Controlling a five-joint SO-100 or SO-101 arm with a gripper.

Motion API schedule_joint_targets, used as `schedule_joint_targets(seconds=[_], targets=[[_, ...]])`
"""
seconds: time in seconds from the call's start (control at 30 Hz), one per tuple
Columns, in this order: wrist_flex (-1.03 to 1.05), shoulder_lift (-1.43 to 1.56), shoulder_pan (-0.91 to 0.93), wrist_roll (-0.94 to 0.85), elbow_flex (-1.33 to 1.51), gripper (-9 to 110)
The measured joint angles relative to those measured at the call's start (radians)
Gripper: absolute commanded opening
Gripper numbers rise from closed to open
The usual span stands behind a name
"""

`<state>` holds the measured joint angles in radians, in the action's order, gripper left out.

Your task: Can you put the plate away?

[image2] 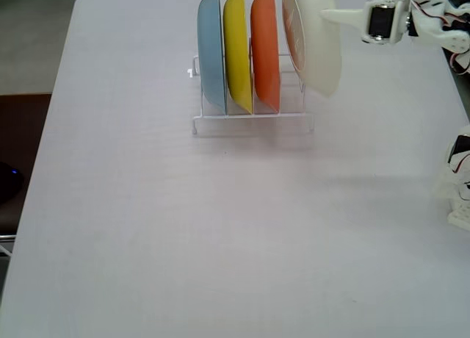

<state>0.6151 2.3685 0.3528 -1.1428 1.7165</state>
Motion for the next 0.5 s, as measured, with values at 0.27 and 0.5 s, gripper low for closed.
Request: schedule_joint_targets(seconds=[0.27,0.5], targets=[[-0.075,-0.072,0.061,0.057,-0.002,-1],[-0.052,-0.071,0.092,0.077,-0.023,-1]])
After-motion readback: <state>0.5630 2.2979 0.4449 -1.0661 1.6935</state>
